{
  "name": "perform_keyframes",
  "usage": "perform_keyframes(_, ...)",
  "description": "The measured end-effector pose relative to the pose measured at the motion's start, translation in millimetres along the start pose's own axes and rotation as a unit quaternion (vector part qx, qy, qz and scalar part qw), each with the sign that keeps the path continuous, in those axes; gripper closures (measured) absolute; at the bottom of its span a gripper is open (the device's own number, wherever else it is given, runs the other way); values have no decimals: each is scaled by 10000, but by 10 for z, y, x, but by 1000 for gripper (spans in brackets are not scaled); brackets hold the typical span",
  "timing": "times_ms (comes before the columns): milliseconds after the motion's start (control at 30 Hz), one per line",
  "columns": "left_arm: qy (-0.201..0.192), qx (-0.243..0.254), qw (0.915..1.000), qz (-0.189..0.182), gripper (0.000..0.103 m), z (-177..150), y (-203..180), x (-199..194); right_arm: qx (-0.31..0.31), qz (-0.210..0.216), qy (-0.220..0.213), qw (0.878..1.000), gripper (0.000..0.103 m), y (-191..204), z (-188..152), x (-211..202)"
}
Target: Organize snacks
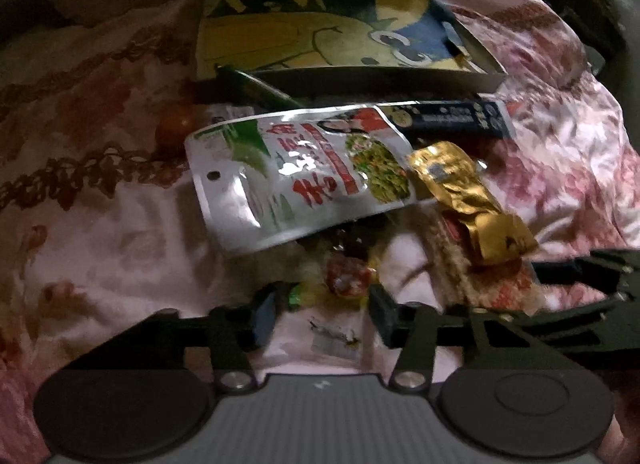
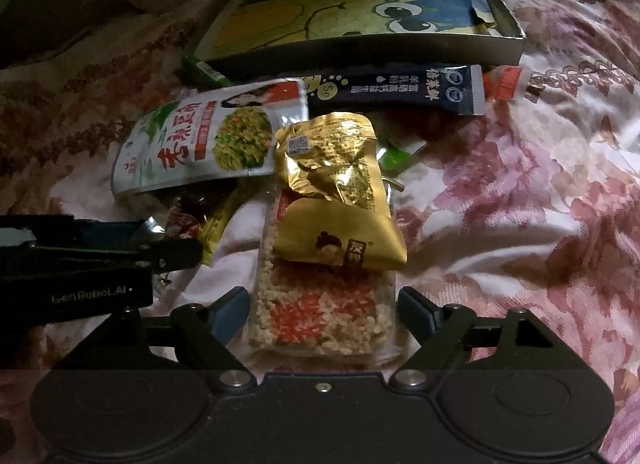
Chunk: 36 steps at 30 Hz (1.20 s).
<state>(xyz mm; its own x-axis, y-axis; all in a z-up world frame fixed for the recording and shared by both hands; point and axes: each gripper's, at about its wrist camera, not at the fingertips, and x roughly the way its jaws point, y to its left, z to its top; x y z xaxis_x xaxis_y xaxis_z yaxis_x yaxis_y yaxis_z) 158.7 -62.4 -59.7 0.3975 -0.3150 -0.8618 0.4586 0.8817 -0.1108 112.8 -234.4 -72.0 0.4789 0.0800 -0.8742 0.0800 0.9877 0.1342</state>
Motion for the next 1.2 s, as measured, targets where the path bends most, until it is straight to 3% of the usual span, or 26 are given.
perform_keyframes(100, 36, 18, 10000, 49, 62, -32, -23, -52, -161, -78, -59, 9998, 27, 53, -11, -15)
perform_keyframes(233, 147, -133, 9998, -20, 77, -81, 17, -144, -75, 31, -17, 10000, 28, 41, -35, -53)
perform_keyframes(400, 181, -335, 9984, -414, 77, -180, 82, -287, 30, 325, 100, 9994, 28, 37, -106, -141)
perform_keyframes(633, 130, -636, 9974, -307, 67, -75, 155, -164, -82, 279, 88, 9995, 28, 91, -124, -130)
perform_keyframes(800, 0, -706, 9973, -222, 47, -4, 175, -98, -93, 270, 83, 9996, 28, 91, -124, -114)
perform_keyframes(933, 51, -639, 9978, -157, 46, 29, 161, -22, -126, 240, 76, 9996, 28, 107, -120, -103)
perform_keyframes(1000, 49, -493, 9987, -153, 61, 22, 132, -25, -155, 225, 71, 9996, 28, 115, -112, -93)
perform_keyframes(1033, 47, -453, 9988, -164, 62, 15, 121, -38, -161, 222, 67, 9996, 28, 116, -109, -89)
perform_keyframes(1200, -9, -364, 9993, -55, 85, -32, 94, -141, -207, 198, -15, 9996, 29, 128, -121, -113)
